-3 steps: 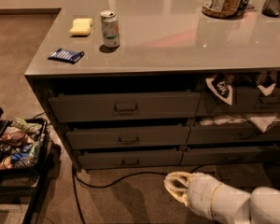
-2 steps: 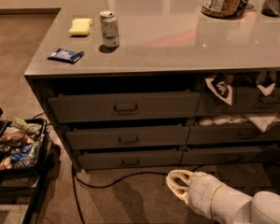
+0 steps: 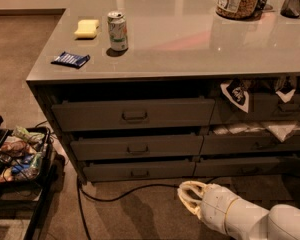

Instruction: Close top drawer

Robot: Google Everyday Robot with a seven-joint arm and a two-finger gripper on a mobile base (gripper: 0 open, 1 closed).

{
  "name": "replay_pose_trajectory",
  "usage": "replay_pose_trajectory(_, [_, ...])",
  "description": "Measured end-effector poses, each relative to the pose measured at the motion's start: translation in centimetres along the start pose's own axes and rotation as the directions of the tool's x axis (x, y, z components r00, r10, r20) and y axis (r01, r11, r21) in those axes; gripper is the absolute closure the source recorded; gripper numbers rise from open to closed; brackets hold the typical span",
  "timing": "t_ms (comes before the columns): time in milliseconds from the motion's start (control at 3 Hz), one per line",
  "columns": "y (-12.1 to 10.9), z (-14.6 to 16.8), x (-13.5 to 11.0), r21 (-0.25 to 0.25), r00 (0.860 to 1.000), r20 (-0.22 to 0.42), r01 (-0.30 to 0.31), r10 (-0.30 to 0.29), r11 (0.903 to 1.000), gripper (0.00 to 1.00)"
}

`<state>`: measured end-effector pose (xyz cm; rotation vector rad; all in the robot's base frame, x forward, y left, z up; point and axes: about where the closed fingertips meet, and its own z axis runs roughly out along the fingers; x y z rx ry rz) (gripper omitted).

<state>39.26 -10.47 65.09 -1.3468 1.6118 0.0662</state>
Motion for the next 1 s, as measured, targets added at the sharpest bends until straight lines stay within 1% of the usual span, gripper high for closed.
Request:
replay_pose_trajectory(333, [0.00, 0.00, 0.00, 0.000, 1.000, 0.000, 0.000, 0.000, 1.0000, 0.12])
replay_pose_trajectory(667, [0.00, 0.00, 0.00, 0.000, 1.000, 0.000, 0.000, 0.000, 1.0000, 0.00])
replay_pose_trajectory(1000, [0.00, 0.00, 0.00, 0.000, 1.000, 0.000, 0.000, 0.000, 1.0000, 0.00])
